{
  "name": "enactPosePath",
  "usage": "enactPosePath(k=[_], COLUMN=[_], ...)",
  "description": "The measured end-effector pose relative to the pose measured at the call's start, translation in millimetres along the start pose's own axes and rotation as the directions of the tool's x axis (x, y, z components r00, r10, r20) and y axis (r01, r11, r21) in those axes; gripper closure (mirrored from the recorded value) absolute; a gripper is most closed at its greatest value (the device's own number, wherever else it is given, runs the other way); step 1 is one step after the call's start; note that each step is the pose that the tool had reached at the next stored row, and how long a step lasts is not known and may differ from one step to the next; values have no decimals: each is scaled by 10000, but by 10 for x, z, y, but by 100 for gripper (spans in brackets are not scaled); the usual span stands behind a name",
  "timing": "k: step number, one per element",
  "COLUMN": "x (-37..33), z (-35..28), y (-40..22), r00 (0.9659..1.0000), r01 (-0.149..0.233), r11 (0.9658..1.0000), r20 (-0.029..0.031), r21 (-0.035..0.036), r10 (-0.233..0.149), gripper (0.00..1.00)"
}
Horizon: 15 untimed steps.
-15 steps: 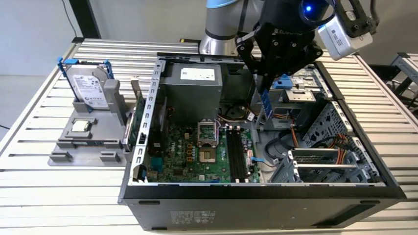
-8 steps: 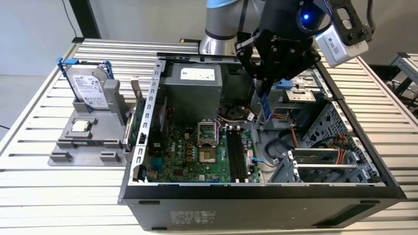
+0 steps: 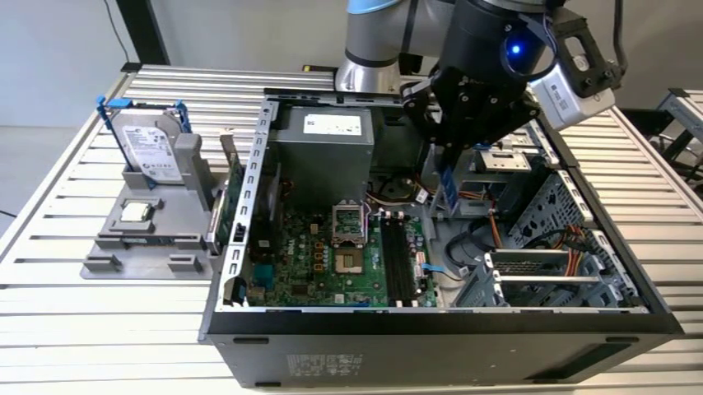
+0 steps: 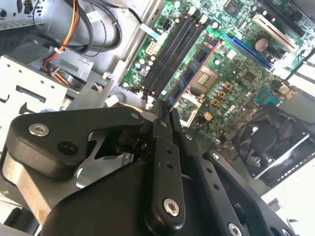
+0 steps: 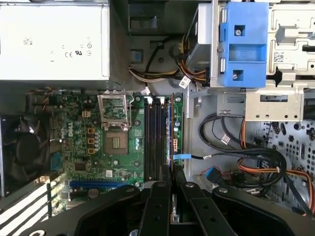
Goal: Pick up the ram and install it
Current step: 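Insert the ram into the slot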
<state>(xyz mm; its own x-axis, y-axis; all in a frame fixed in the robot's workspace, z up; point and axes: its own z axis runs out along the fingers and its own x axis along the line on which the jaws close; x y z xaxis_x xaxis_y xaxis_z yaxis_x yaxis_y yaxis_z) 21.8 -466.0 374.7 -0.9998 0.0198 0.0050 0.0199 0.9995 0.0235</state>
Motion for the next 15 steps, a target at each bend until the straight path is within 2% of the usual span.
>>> enactPosePath(k=[3, 8, 15], x=[-1, 0, -1], z=[37, 46, 169], y=[0, -1, -3], r00=[10000, 10000, 9999], r01=[-51, -60, -158], r11=[10000, 10000, 9999], r20=[22, 24, 39], r21=[-1, -3, 1], r10=[51, 60, 158], gripper=[100, 100, 100])
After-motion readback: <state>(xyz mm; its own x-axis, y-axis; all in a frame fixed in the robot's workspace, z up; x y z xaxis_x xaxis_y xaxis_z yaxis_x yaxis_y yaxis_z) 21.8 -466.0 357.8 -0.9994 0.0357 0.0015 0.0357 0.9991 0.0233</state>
